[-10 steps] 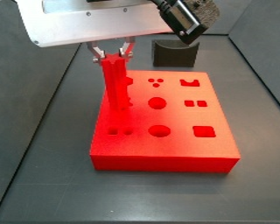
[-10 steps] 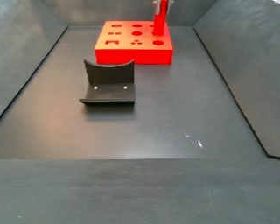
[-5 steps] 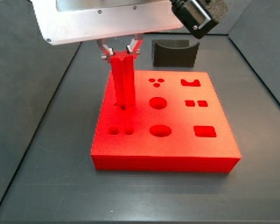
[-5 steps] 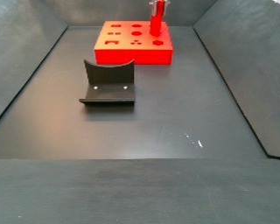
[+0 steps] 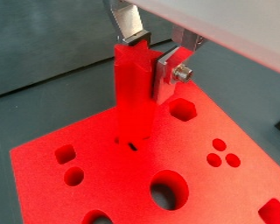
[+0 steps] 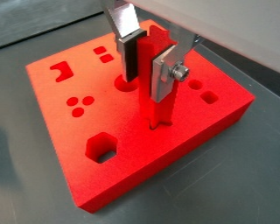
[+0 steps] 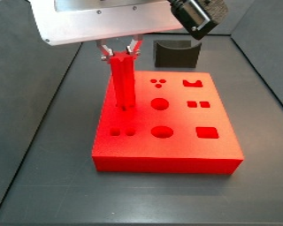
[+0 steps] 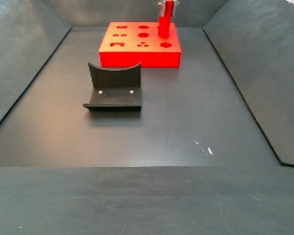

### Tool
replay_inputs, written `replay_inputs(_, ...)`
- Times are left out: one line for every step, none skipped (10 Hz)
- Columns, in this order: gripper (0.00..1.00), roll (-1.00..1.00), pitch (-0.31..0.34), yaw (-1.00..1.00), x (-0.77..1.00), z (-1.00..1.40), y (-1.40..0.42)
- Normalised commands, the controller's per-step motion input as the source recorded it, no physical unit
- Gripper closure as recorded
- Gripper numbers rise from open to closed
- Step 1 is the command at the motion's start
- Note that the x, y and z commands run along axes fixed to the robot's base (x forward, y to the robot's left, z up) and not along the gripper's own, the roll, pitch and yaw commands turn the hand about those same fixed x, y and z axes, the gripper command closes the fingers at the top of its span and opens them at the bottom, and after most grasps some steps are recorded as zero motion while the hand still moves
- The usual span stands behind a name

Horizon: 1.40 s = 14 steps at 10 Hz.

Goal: Insert the star object.

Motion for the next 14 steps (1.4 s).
replay_inputs(1.00,-0.02,-0.089,-0.55,0.13,-0.03,0.00)
replay_inputs(1.00,0.00,-0.077,-0.52,0.11,-0.02,-0.01)
replay_inputs(1.00,0.00,-0.071,-0.49,0.07,-0.01,0.00)
replay_inputs(1.00,0.00,-0.067,-0.37,0.00,0.00,0.00)
replay_inputs(1.00,0.00,0.000,-0.01,0.00,0.00,0.00)
replay_inputs(1.00,0.00,0.000,-0.06,-0.09,0.00,0.00)
replay_inputs(1.00,0.10,0.000,-0.09,-0.07,-0.03,0.00)
replay_inputs(1.00,0.10,0.000,-0.07,0.00,-0.09,0.00)
replay_inputs(1.00,0.16,0.004,-0.07,0.00,-0.12,0.00)
replay_inputs(1.00,0.19,0.027,-0.03,0.09,-0.22,-0.14)
replay_inputs(1.00,0.30,0.070,0.00,0.17,-0.36,-0.23)
replay_inputs(1.00,0.30,0.087,0.00,0.19,-0.54,-0.28)
replay_inputs(1.00,0.27,0.033,-0.04,0.13,-0.75,-0.19)
replay_inputs(1.00,0.23,0.000,-0.09,0.18,-0.88,-0.12)
